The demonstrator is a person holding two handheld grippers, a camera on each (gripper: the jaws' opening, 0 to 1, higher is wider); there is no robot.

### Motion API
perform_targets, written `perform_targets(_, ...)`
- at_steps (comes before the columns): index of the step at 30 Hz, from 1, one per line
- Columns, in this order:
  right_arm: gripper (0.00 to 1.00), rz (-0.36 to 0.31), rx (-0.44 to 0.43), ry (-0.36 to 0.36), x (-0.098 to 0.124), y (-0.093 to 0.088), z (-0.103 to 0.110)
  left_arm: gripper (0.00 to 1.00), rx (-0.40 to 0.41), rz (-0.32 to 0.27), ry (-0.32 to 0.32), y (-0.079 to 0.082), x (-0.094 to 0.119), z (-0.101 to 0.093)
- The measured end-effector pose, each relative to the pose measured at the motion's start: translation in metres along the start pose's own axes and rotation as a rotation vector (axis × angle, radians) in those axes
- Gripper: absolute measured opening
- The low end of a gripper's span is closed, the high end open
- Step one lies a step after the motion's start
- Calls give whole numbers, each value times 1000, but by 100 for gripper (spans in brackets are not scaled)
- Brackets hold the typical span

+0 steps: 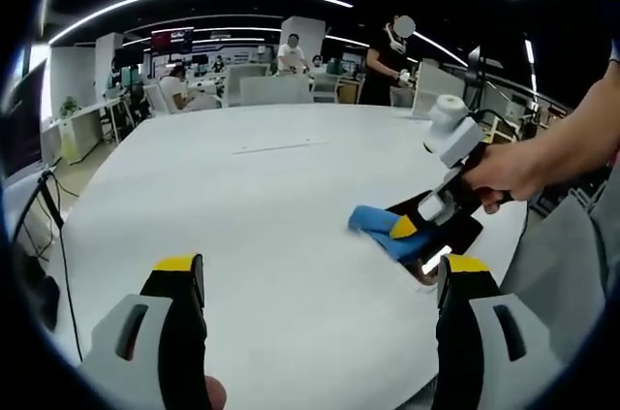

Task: Wipe the mirror surface with the cleaning cloth until all visible marks leave the cleaned area.

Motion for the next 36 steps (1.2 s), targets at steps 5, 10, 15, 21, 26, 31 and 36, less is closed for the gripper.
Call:
perform_targets(5,1,-4,9,-14,2,-7,4,99,-17,6,-10,-2,3,-6)
perform_targets(10,1,-2,16,-16,4,-10,5,99,1,6,4,-4,3,-1)
perform_targets(15,1,11,-5,-9,4,-12,5,99,-7,3,-5,-4,3,-8)
perform_targets(21,1,13,-1,-1,5,-14,5,99,-11,6,-6,-1,0,-10)
perform_targets(26,1,22,-9,5,6,-14,5,99,-21,6,-16,1,1,-17)
perform_targets(31,1,20,33,-2,3,-13,4,99,-7,3,-8,-1,1,-15)
perform_targets(36,1,22,23,-2,4,-13,4,99,-20,10,-12,-1,2,-17)
Point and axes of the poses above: the point that each gripper's makers call its tool centre point, and the gripper's own axes: x roughly backward along the fingers, z roughly to its left, y roughly out of its top, the point moved 7 cm from there along x, roughly backward along the fingers, and after that the axes turned 14 degrees about z, right-handed, at the moved point
